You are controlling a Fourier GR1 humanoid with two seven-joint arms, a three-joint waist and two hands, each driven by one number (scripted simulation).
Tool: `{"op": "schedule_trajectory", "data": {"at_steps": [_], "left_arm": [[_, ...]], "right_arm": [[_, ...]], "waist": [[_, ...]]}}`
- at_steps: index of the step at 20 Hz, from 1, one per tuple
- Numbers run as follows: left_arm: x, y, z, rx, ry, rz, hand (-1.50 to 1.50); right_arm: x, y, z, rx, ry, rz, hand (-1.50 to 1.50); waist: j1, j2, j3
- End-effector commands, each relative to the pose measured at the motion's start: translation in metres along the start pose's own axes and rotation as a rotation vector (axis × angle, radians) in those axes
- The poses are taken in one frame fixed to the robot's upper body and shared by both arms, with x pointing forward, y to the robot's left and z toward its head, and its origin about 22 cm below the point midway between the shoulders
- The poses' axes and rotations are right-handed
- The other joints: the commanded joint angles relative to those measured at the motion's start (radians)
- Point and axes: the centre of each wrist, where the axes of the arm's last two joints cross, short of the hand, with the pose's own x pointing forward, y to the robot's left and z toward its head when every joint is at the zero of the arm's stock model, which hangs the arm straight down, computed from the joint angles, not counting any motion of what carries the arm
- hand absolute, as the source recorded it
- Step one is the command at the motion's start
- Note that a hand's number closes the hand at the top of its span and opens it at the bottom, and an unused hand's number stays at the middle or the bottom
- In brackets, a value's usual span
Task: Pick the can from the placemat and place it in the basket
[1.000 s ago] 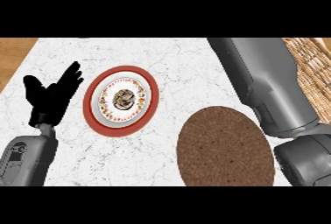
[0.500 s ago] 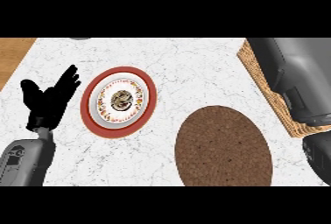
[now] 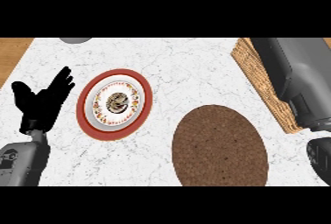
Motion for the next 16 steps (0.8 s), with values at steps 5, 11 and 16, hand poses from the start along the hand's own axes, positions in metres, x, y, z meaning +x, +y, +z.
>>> {"op": "schedule_trajectory", "data": {"at_steps": [5,11,16], "left_arm": [[0.011,-0.001,0.0,-0.005,0.009,0.008,0.0],[-0.008,0.001,0.009,0.009,0.014,0.003,0.0],[-0.001,-0.014,0.003,0.003,0.005,0.008,0.0]], "right_arm": [[-0.041,0.026,-0.011,-0.013,0.199,-0.086,1.5],[-0.076,0.035,-0.032,-0.092,0.355,-0.142,-1.5],[-0.077,0.039,-0.029,-0.077,0.291,-0.096,-1.5]], "waist": [[-0.008,-0.003,0.001],[-0.013,-0.004,0.001],[-0.009,-0.003,0.001]]}}
